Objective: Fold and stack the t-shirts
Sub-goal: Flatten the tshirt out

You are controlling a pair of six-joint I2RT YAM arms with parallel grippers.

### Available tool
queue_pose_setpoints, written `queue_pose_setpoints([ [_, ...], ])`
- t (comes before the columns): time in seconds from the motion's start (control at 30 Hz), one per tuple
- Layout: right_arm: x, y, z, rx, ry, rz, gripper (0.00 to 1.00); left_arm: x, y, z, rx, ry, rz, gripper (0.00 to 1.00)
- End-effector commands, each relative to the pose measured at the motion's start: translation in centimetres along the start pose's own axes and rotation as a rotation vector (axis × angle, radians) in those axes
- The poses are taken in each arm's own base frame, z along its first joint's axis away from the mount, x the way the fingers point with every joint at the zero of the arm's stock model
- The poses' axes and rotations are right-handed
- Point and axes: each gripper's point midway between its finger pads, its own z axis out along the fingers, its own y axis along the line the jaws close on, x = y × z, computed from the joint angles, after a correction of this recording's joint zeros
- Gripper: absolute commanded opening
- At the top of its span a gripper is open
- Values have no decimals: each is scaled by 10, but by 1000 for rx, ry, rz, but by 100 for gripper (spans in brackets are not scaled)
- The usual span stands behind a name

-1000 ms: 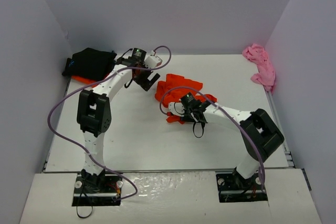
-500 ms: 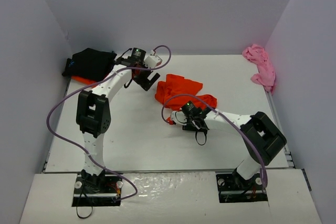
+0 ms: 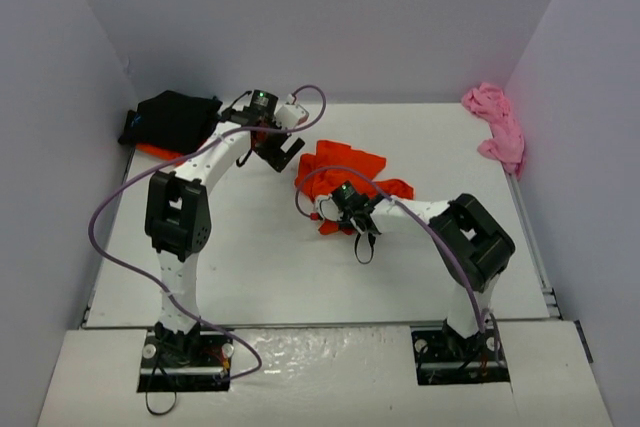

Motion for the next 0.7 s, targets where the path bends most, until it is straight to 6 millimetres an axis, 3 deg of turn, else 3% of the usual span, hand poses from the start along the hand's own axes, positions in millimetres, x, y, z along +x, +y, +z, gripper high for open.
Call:
queue_pose_setpoints([
  [0.0, 11, 18, 15, -70, 25, 48, 0, -32, 14, -28, -41, -105, 14, 97],
  [0.1, 14, -1, 6, 0, 24, 80, 0, -35, 12, -28, -33, -114, 11, 97],
  [0.23, 11, -60, -27, 178, 14, 135, 0, -42, 11, -36, -27, -138, 3, 97],
  [0.37, -1, -140, -81, 404, -89, 277, 0, -49, 9, -48, -25, -170, -2, 97],
  [0.53, 15, -260, -181, 745, -280, 585, 0, -55, 0, -62, -17, -201, 6, 97],
  [0.63, 27, -301, -223, 879, -323, 717, 0, -62, -10, -68, 1, -223, 21, 97],
  [0.67, 30, -309, -227, 901, -322, 749, 0, -66, -16, -70, 11, -232, 28, 97],
])
